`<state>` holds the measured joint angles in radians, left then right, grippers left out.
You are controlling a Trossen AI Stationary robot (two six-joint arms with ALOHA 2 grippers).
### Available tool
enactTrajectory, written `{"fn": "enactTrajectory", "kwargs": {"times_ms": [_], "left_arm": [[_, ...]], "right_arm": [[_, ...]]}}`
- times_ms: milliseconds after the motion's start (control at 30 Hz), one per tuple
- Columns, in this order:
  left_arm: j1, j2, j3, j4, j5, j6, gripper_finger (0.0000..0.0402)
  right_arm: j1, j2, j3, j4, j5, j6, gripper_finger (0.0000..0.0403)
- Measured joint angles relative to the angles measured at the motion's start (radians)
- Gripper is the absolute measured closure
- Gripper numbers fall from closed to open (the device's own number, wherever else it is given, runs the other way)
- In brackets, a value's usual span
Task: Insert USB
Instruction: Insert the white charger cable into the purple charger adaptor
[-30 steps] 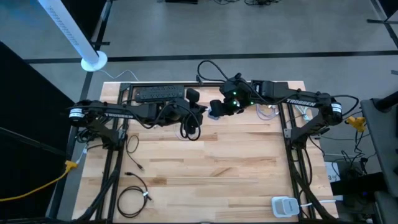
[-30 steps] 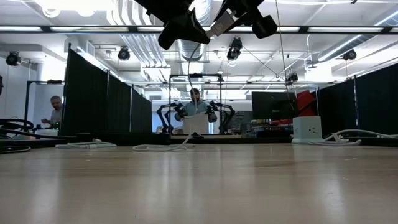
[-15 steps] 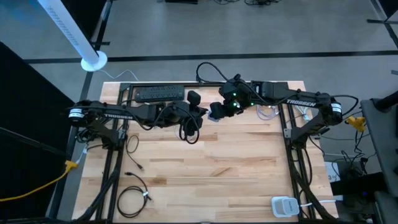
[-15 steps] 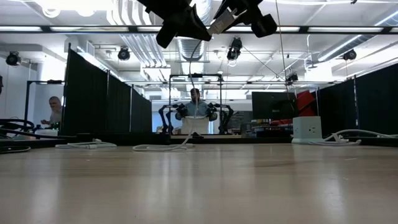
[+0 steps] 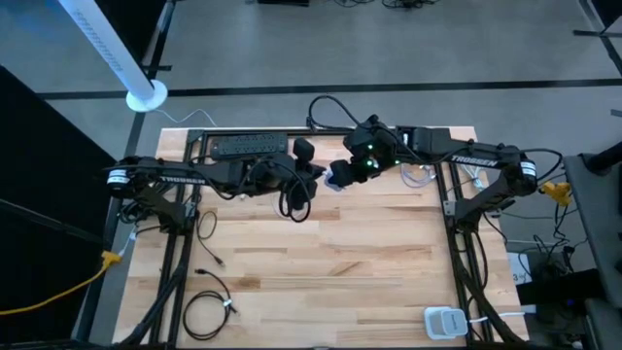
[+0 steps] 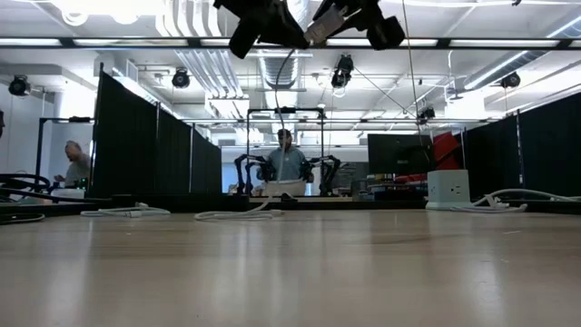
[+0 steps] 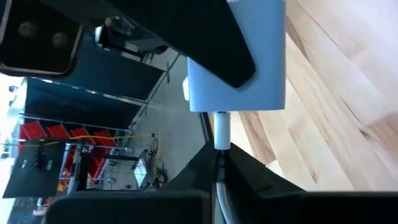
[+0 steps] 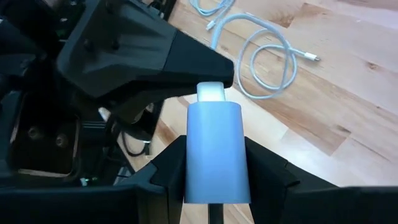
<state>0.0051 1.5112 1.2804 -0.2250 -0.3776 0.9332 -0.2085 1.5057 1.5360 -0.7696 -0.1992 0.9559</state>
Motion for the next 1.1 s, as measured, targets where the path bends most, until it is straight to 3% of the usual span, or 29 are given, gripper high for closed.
{"fn": "enactTrajectory", "kwargs": {"times_ms": [200,400,567,733,900,1100], "left_arm": [[-0.008,-0.011,0.006,-0.067,0.058,-0.061,0.0315],[-0.016,-0.059,0.006,-0.093,0.089,-0.118,0.0243],[-0.016,-0.121,0.004,-0.197,0.084,-0.227,0.0209],[-0.013,-0.183,-0.026,-0.248,0.085,-0.41,0.0214],[-0.013,-0.225,-0.155,-0.125,0.139,-0.51,0.0241],[-0.012,-0.253,-0.244,-0.062,0.215,-0.653,0.0272]], "right_arm": [[-0.006,0.007,-0.004,-0.007,0.047,-0.008,0.0287],[-0.008,0.006,-0.004,-0.012,0.028,-0.017,0.0287],[-0.01,-0.017,-0.004,-0.026,0.026,-0.067,0.0287],[-0.011,-0.065,-0.004,-0.073,0.016,-0.255,0.0287],[-0.013,-0.112,-0.003,-0.206,0.022,-0.479,0.0287],[-0.012,-0.133,-0.004,-0.375,0.086,-0.629,0.0287]]}}
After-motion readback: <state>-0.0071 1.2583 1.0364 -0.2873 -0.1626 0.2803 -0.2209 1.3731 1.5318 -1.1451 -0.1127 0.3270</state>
